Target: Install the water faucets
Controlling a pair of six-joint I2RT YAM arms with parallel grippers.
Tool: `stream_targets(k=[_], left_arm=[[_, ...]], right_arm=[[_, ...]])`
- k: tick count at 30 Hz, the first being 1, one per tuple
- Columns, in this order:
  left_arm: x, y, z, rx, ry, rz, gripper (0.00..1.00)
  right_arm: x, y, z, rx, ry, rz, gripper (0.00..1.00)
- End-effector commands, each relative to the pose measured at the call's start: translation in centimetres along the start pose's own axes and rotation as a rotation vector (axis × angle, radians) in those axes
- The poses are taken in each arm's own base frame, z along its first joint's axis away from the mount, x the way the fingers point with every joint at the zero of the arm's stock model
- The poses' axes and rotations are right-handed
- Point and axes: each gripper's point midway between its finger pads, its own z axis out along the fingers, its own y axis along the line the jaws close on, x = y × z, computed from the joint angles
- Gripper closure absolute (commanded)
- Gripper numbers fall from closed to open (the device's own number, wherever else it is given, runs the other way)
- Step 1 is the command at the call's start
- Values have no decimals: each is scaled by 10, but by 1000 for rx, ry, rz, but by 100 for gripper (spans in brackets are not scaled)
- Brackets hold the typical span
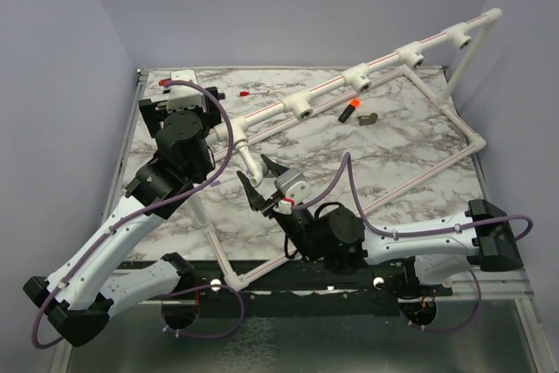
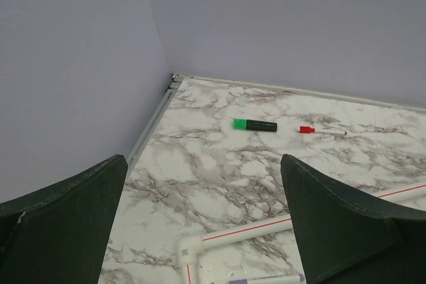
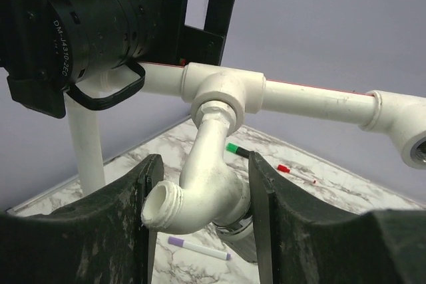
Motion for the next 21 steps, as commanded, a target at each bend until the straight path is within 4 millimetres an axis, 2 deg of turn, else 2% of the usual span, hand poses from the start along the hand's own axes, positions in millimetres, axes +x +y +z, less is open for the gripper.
stream_targets(k=[1,5,9,14,21], left_arm=[[20,-1,-9,57,48,85,1],[21,-2,-8,56,48,89,1],[22,-2,-8,54,49,93,1],[23,-3,-7,51,52,98,1],[23,-4,-5,46,53,105,1]], right_arm=[[-24,17,4,-91,-65,195,54],[-35,27,2,-203,-76,57,27],[-47,31,-5,-311,-99,-77,14],[-51,31,-15,-418,-109,-267,10],[-35,28,-25,-472,-113,-483,10]])
